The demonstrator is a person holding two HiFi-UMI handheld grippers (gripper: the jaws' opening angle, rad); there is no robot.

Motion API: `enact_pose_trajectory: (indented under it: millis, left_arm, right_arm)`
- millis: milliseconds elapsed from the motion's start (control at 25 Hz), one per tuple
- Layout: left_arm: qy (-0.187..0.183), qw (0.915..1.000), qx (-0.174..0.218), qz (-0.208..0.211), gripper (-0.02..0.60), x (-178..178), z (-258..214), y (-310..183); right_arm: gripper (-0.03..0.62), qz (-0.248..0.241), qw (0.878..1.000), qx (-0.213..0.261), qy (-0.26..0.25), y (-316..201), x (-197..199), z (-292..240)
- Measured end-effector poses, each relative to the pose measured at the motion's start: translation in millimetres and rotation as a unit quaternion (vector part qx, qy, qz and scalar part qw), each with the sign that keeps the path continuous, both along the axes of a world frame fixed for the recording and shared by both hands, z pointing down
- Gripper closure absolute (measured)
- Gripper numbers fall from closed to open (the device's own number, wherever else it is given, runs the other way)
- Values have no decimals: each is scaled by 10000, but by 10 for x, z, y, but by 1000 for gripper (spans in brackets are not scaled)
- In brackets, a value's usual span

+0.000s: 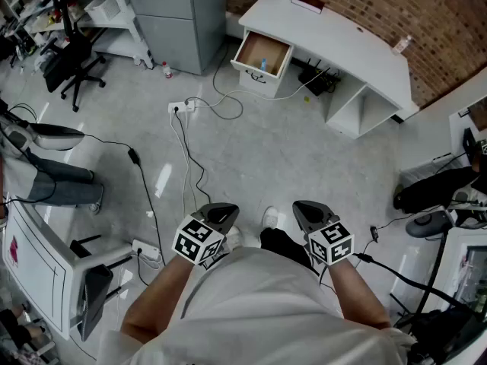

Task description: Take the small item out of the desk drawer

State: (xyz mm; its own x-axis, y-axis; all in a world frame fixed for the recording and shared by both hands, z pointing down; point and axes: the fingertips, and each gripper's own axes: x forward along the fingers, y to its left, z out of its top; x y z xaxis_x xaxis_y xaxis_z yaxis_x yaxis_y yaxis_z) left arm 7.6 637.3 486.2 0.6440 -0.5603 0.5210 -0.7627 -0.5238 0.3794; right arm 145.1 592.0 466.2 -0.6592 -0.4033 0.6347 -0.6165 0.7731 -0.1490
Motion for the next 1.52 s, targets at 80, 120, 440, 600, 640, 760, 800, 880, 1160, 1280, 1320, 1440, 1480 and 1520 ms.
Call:
enact_pose_trajectory:
  millis: [80,120,440,600,640,760,800,880,1160,1280,1320,1440,1480,1520]
  left_arm:
    - [-8,10000,-9,-24,557,9,-12,-34]
    - [-4,10000,-17,-33,557,24,-13,-55]
    - [-125,9998,-125,101,557,216,23,-363]
    - [-266,9995,-124,77,557,277,-64,-789]
    - [-295,9994,-129,85,557,317,-86,-920]
    - [-337,9991,-146,207,557,499,-106,-1353]
    - [-332,9990,-159,262,557,569,-100,-1509]
    - [-355,9987,-174,333,557,688,-85,-1832]
    - [-460,9984,-209,266,557,1043,-35,-2905]
    - [-493,9984,-230,161,555,1142,-13,-3311]
    - [-500,9984,-246,120,555,1167,-6,-3434]
    - [-528,9981,-315,43,555,1205,22,-3711]
    - [-543,9979,-343,35,555,1190,43,-3784]
    - [-556,9977,-377,29,555,1159,74,-3864]
  right_arm:
    - [565,-32,10000,-8,-29,-41,-21,10]
    - [565,-34,10000,-11,-37,-66,-16,12]
    - [565,181,9997,-99,-144,-404,214,51]
    - [565,223,9993,-141,-260,-829,297,37]
    - [565,220,9993,-121,-291,-976,325,21]
    - [563,229,9989,-153,-369,-1456,431,30]
    - [563,237,9988,-196,-370,-1614,471,60]
    - [562,218,9988,-262,-341,-1920,539,133]
    - [473,135,9987,-290,-388,-2958,859,208]
    - [476,109,9988,-302,-364,-3365,1020,256]
    - [477,119,9988,-311,-357,-3498,1071,275]
    - [480,207,9984,-358,-398,-3814,1181,316]
    - [483,240,9981,-386,-422,-3892,1189,337]
    - [487,265,9978,-418,-440,-3971,1180,367]
